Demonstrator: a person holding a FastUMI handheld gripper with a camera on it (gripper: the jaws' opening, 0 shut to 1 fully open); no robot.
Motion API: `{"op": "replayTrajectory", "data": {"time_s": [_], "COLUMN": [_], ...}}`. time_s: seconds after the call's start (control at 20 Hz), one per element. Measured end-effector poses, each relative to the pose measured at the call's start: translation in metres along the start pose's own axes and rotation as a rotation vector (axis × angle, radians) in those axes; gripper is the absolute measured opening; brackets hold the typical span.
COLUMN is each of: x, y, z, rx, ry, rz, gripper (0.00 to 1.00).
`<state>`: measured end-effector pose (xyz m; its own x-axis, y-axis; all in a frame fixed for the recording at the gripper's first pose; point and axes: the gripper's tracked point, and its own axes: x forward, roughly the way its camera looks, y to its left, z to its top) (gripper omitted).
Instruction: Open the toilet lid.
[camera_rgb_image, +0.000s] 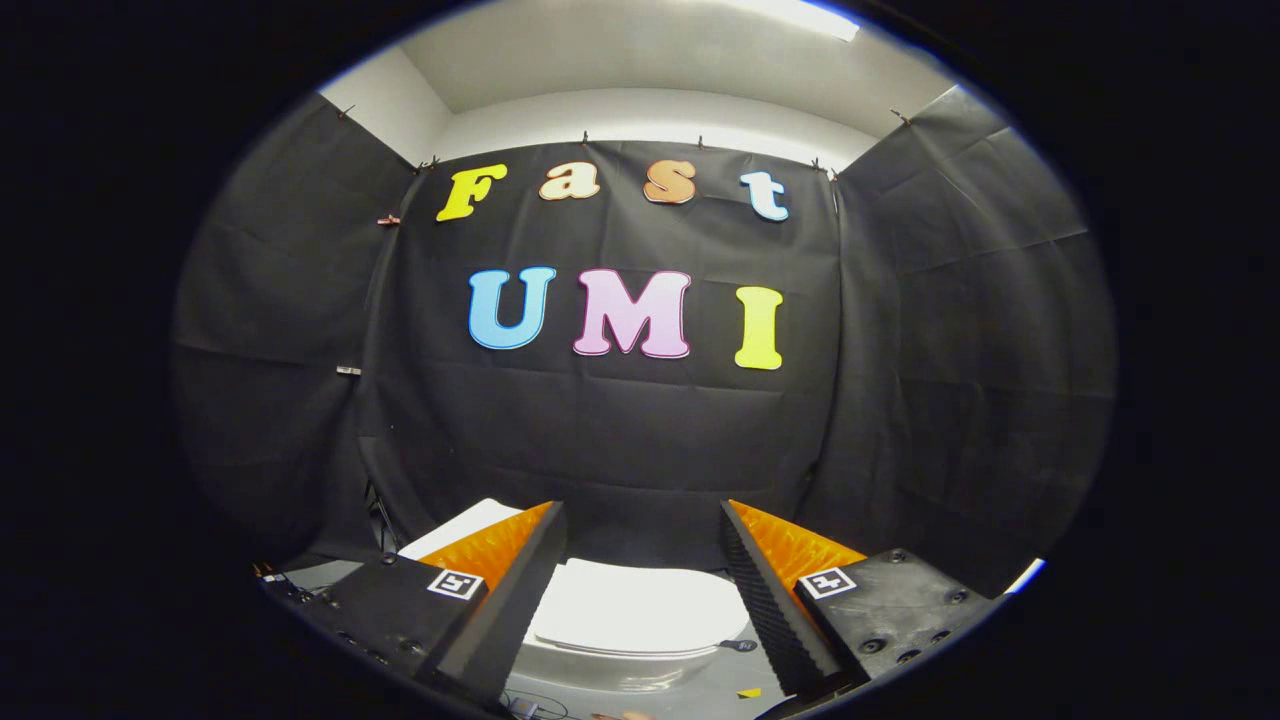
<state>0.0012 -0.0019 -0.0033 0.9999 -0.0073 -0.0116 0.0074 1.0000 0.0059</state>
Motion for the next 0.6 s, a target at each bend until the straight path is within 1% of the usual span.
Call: {"op": "replayTrajectory", "data": {"time_s": [0.35,0.6], "x": [0.007,0.013], "y": [-0.008,-0.028], "z": [-0.007,-0.018], "rx": [0.011,0.031], "ry": [0.014,0.027], "rz": [-0.027,-0.066], "gripper": [0.99,0.99]}}
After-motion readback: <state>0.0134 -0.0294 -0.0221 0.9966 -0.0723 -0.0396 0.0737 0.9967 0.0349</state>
